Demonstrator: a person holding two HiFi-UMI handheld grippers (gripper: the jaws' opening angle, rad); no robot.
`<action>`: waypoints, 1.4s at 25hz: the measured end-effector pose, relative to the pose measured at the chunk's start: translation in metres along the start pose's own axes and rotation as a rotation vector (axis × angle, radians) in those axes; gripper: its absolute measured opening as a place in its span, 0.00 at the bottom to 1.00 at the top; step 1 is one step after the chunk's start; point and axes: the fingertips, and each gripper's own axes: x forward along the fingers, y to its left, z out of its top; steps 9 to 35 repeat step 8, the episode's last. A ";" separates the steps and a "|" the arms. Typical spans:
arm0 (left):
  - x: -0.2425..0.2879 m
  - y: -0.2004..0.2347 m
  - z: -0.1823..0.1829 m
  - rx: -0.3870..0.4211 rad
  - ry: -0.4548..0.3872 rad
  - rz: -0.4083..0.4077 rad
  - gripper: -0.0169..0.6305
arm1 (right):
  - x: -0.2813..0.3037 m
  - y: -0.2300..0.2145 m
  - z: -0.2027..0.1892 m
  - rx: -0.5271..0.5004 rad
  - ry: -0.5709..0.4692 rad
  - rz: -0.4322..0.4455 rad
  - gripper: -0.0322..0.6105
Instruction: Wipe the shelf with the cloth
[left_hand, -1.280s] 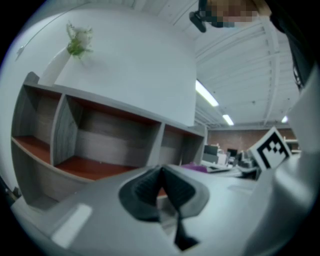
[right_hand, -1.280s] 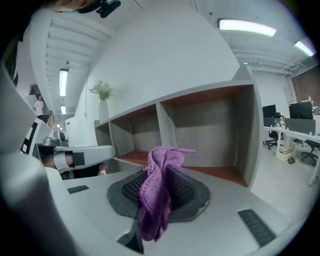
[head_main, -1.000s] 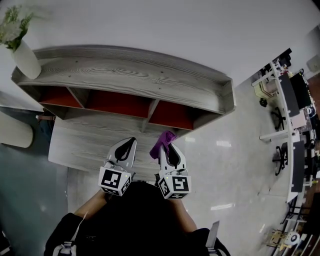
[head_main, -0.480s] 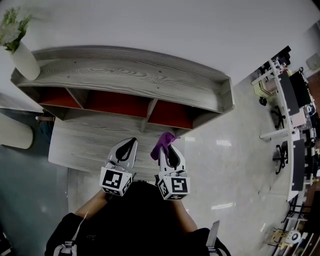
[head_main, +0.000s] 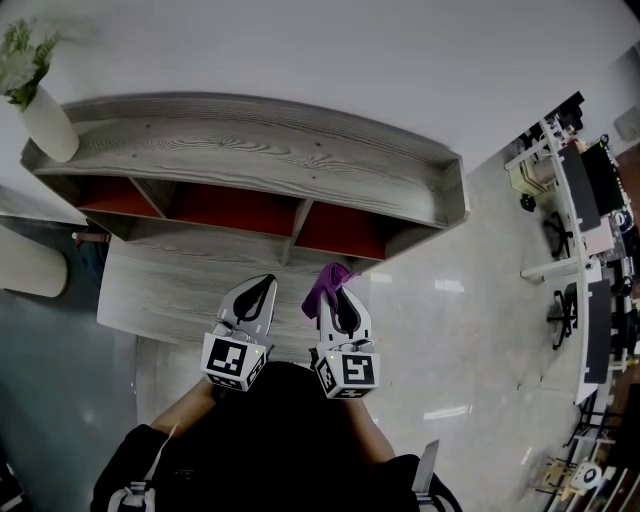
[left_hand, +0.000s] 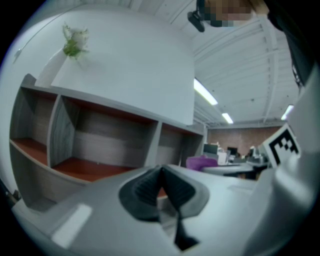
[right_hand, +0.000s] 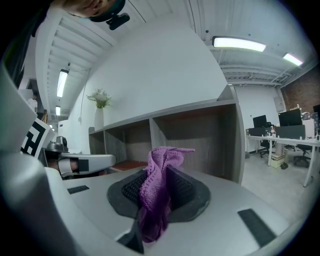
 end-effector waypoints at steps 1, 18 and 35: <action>0.001 0.000 0.000 0.001 -0.001 0.001 0.03 | 0.001 -0.001 0.000 -0.001 -0.001 0.000 0.17; 0.002 0.000 -0.001 0.000 0.004 0.003 0.03 | 0.002 -0.002 0.001 -0.006 -0.003 0.002 0.17; 0.002 0.000 -0.001 0.000 0.004 0.003 0.03 | 0.002 -0.002 0.001 -0.006 -0.003 0.002 0.17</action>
